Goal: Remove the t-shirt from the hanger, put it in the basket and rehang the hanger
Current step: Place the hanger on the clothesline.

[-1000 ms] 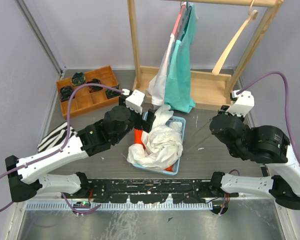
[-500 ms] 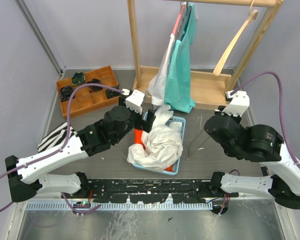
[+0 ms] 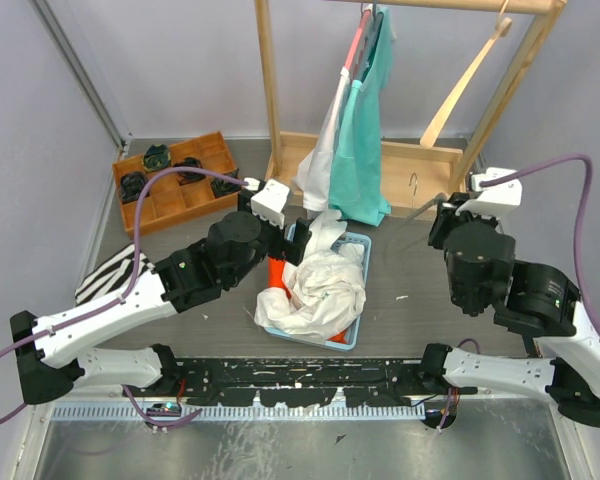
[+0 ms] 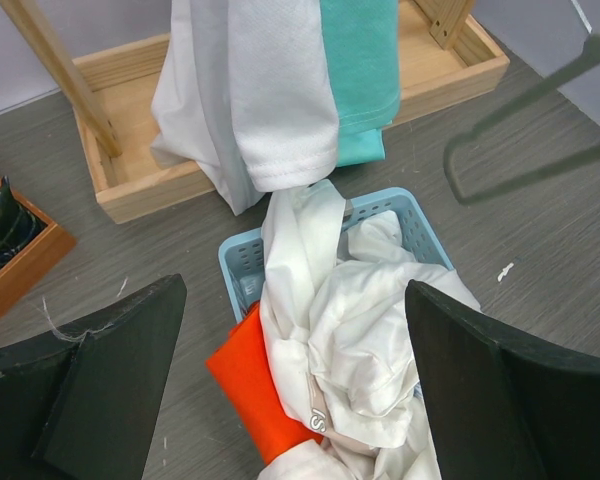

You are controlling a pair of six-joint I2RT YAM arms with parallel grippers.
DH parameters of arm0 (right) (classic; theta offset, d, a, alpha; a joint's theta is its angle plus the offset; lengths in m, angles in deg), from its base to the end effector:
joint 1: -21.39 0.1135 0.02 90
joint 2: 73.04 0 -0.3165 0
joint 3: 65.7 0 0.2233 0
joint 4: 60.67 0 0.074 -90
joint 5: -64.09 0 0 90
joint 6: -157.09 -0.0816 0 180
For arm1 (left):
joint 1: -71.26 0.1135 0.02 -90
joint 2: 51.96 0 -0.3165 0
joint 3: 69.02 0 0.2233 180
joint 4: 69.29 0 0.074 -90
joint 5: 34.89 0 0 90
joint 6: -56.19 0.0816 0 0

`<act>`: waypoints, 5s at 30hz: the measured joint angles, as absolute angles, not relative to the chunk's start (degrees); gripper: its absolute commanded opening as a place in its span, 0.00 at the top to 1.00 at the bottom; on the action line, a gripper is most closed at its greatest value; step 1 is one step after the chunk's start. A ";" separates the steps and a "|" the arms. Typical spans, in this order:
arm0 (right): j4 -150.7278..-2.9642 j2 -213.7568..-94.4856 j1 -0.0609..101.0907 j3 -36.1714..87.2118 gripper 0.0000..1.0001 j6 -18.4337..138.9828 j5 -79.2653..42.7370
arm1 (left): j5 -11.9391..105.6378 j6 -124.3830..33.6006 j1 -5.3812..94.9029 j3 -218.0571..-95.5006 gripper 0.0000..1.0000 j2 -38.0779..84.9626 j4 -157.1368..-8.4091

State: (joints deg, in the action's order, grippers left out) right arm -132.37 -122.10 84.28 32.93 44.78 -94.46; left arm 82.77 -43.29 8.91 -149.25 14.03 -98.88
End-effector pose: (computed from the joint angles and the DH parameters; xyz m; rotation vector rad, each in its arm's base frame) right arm 0.0920 0.0131 0.4834 0.1295 1.7046 -0.0718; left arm 0.1490 -0.2027 0.4188 0.4984 1.7609 -0.4459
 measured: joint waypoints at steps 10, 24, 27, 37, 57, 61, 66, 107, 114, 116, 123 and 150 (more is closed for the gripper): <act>-104.92 -120.52 84.28 31.95 0.99 66.71 -95.03 | 82.55 -43.57 8.91 -149.30 0.02 13.99 -98.90; -84.33 -126.05 84.28 28.25 0.99 81.15 -93.10 | 81.94 -44.07 8.91 -149.30 0.02 12.77 -99.03; -78.91 -127.63 84.28 28.04 0.99 84.76 -92.71 | 81.77 -44.16 8.91 -149.30 0.02 12.70 -99.09; -62.21 -130.54 84.24 27.88 1.00 96.26 -91.33 | 81.68 -44.31 8.91 -149.30 0.02 12.20 -99.29; -63.21 -140.02 68.89 32.98 0.99 92.65 -84.60 | 81.63 -44.58 8.91 -149.30 0.02 11.72 -99.34; -65.11 -142.01 65.66 35.20 0.99 90.38 -81.94 | 81.66 -44.58 8.91 -149.30 0.02 11.69 -99.34; -65.55 -143.37 61.51 36.25 0.99 88.08 -77.87 | 81.70 -44.58 8.91 -149.30 0.02 11.67 -99.36; -71.19 -140.59 54.64 47.88 1.00 83.65 -62.40 | 82.88 -44.38 8.91 -149.30 0.02 12.04 -99.36; -71.02 -139.85 54.64 47.88 0.99 83.86 -62.18 | 82.88 -44.38 8.91 -149.30 0.02 12.07 -99.36; -70.69 -139.65 54.64 47.88 0.99 84.04 -62.20 | 82.88 -44.40 8.91 -149.30 0.02 12.07 -99.36; -69.62 -139.28 54.64 48.08 0.99 85.07 -62.20 | 82.86 -44.47 8.91 -149.30 0.02 12.07 -99.36; -58.12 -143.96 54.64 52.76 0.99 93.81 -62.83 | 82.90 -44.60 8.91 -149.30 0.02 12.04 -99.40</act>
